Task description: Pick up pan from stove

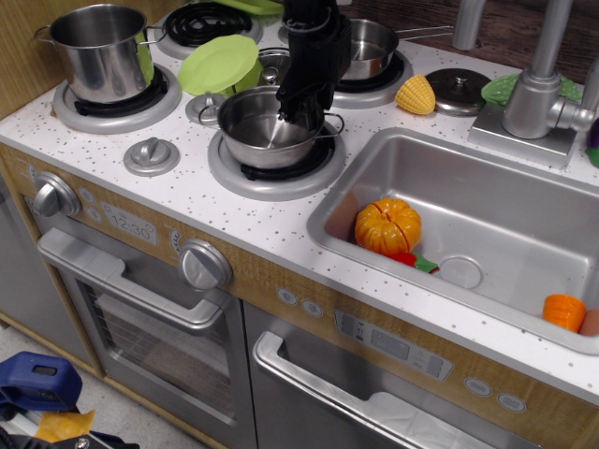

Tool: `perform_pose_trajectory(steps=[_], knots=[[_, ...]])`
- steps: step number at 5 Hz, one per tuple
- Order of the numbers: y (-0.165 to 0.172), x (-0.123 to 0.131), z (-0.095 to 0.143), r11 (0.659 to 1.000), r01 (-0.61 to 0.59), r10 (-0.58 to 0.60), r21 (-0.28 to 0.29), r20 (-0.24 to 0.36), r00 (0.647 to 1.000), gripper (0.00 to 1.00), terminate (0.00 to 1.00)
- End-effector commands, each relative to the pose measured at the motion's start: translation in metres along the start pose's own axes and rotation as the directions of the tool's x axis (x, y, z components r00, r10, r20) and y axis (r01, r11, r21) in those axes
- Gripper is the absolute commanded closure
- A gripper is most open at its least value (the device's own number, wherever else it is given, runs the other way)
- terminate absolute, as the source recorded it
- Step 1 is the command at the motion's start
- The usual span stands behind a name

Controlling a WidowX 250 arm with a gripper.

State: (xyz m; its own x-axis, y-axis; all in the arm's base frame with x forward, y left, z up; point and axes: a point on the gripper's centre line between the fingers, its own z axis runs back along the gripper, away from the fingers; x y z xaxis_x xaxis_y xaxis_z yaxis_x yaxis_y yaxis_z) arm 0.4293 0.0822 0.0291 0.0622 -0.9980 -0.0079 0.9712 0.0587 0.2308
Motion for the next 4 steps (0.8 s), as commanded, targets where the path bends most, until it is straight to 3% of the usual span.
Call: perform_pose_trajectory(steps=[1,2,4], knots=[[0.013,-0.009,0.010,0.997,-0.005,0.003,0.072,0.024,1.000,0.00,0.00],[0.014,-0.008,0.014,0.997,0.003,-0.003,0.078,0.007,1.000,1.00,0.00],[0.025,-0.007,0.055,0.998,0.047,-0.044,0.046,-0.059,0.997,1.00,0.00]])
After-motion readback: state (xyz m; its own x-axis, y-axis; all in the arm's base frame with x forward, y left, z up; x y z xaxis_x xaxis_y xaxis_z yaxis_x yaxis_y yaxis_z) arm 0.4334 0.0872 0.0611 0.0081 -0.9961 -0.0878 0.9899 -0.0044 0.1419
